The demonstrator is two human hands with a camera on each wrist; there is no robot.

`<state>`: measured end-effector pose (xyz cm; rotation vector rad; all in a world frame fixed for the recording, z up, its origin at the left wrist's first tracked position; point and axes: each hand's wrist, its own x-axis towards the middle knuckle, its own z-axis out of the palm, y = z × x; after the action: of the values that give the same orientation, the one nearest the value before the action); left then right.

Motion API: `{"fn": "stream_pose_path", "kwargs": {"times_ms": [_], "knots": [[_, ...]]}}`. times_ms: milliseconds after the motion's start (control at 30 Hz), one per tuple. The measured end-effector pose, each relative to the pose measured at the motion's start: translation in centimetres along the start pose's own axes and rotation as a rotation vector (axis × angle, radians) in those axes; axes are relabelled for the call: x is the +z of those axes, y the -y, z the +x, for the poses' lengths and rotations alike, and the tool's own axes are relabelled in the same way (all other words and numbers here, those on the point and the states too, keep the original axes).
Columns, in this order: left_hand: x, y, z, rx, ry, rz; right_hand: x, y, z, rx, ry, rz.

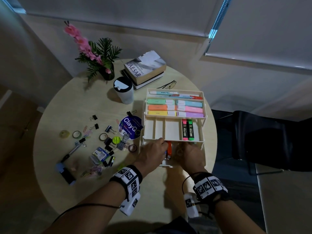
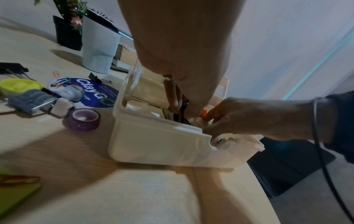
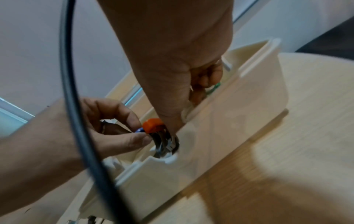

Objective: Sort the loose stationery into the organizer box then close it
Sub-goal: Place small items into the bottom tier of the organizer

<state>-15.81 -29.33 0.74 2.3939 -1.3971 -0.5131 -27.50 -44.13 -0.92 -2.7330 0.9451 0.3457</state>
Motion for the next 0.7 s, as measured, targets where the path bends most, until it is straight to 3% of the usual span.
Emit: {"fn": "stream_pose_path", "kwargs": {"times_ms": [167, 467, 600, 700], "knots": [[0.2, 0.3, -0.3, 0.038, -0.003, 0.029, -0.5, -0.8, -0.4, 0.065, -0.031, 0.030], [0.6, 1.1, 0.0, 0.142, 0.014, 0.036, 0.6, -1.4, -1.7, 0.132, -0.270, 0.308], [0.4, 0.5, 0.4, 0.222, -0.027, 0.020, -0.4, 0.1, -2.8, -0.065, -0.152, 0.634], [0.4, -0.3, 0.8, 0.244, -0.053, 0.016, -0.8, 1.3, -2.9, -0.093, -0.050, 0.800]]}}
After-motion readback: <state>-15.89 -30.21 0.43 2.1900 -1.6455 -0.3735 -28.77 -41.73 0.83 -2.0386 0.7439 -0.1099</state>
